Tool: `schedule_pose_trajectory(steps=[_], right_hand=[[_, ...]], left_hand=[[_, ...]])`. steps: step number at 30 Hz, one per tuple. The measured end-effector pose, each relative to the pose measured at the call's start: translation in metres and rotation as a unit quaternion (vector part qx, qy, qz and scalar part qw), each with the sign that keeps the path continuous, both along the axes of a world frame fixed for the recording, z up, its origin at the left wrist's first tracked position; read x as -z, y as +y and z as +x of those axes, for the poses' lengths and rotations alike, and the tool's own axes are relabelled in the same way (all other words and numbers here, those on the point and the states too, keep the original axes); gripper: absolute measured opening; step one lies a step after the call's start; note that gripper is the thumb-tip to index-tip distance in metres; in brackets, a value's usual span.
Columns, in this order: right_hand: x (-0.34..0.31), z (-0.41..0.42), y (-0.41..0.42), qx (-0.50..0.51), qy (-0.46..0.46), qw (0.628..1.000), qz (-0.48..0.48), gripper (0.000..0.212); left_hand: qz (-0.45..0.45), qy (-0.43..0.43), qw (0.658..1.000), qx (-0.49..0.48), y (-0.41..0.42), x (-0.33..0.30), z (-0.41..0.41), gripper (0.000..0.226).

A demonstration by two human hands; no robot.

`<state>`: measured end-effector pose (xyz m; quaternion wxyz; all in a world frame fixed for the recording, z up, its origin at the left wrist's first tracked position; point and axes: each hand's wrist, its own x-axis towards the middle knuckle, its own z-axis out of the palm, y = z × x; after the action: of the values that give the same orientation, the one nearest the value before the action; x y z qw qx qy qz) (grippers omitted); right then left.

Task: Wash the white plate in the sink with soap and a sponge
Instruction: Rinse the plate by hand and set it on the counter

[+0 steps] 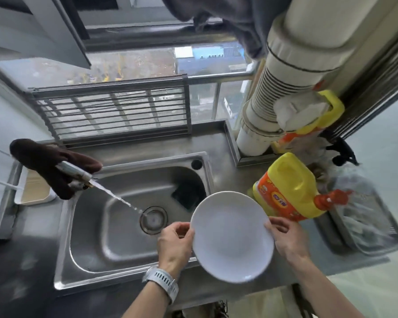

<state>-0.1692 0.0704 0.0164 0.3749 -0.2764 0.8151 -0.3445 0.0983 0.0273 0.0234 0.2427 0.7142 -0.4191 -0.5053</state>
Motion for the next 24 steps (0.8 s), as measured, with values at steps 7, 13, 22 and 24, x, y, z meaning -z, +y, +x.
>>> schedule_pose_trajectory(steps=[7, 13, 22, 24], right_hand=[[0.019, -0.024, 0.022, 0.051, 0.018, 0.997, 0.062, 0.013], [0.022, -0.047, 0.013, 0.116, 0.006, 0.992, 0.051, 0.011], [0.025, -0.092, 0.009, 0.145, 0.032, 0.986, 0.076, 0.015], [0.025, -0.096, 0.010, 0.140, 0.037, 0.987, 0.074, 0.014]], left_hand=[[0.031, -0.036, 0.999, 0.019, 0.019, 0.006, -0.024, 0.008], [0.030, -0.046, 0.998, 0.030, 0.017, 0.008, -0.056, 0.011], [0.032, -0.099, 0.994, 0.044, 0.019, 0.019, -0.106, 0.011], [0.017, -0.130, 0.990, 0.058, 0.020, 0.018, -0.112, 0.013]])
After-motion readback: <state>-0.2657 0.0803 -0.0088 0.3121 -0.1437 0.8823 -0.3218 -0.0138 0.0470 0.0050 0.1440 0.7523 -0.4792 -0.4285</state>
